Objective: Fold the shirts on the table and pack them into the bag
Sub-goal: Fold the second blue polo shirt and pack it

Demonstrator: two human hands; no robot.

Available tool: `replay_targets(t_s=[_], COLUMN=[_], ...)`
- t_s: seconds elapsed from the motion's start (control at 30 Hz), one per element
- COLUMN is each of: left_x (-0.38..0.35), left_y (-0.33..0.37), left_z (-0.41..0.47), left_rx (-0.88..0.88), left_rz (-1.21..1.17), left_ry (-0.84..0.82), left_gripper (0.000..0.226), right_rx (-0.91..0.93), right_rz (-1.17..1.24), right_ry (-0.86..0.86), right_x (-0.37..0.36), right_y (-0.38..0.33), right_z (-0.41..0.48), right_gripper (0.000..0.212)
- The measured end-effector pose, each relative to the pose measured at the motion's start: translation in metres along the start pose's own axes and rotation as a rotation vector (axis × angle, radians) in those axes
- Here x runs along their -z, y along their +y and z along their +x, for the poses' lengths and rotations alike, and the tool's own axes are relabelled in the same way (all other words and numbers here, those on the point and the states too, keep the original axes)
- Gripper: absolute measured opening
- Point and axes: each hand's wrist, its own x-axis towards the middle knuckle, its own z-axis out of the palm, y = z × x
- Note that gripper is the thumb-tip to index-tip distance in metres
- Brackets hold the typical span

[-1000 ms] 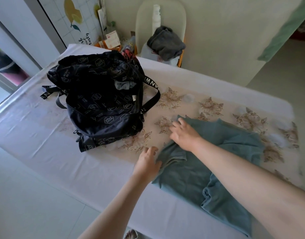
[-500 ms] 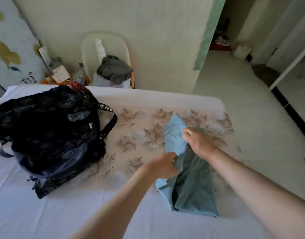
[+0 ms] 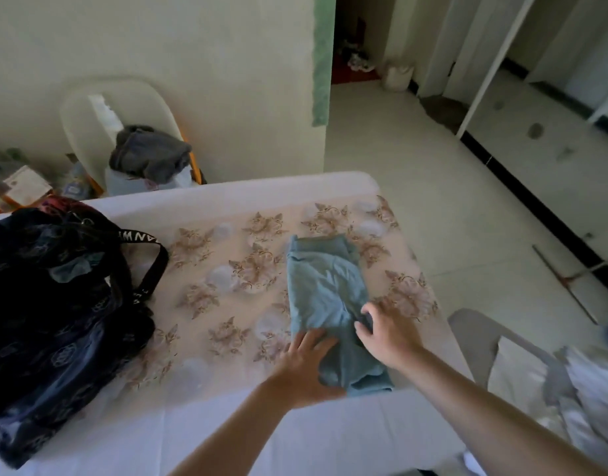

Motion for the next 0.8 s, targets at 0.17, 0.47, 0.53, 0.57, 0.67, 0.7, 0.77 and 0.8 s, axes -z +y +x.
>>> replay_targets(t_s=[0.17, 0.47, 0.53, 0.57, 0.67, 0.7, 0.77, 0.8], left_x=[-0.024, -0.014, 0.0, 0.009, 0.03, 0.037, 0.051, 0.057], left_y=[-0.007, -0.032, -0.027, -0.024, -0.019, -0.018, -0.019, -0.023], left_z=[-0.006, -0.023, -0.009, 0.003, 0.047, 0.06, 0.084, 0.095], left_rx=[-0.144, -0.318, -0.287, -0.252, -0.143, -0.109, -0.06, -0.034], left_rz=[0.248, 0.218, 0.164, 0.115, -0.009, 0.0, 0.139, 0.239], left_ry=[0.087, 0.204, 0.328, 0.357, 0.441, 0.45, 0.383, 0.31], left_gripper=[0.086, 0.046, 0.038, 0.042, 0.029, 0.025, 0.033, 0.042], right_rx=[0.518, 0.573, 0.427, 0.382, 0.375, 0.356, 0.293, 0.264], right_rz=[-0.118, -0.179, -0.08, -0.008, 0.095, 0.072, -0.066, -0.139], right_ry=[-0.131, -0.239, -0.368, -0.357, -0.048, 0.006, -0.018, -0.069], right_x=[-0.003, -0.001, 0.005, 0.008, 0.007, 0.006, 0.004, 0.002], right_y=[0.008, 0.005, -0.005, -0.008, -0.008, -0.01, -0.015, -0.019], right_z=[-0.042, -0.039, -0.028, -0.02, 0.015, 0.026, 0.044, 0.051], right_gripper=[0.061, 0.032, 0.031, 0.029, 0.028, 0.028, 0.031, 0.039])
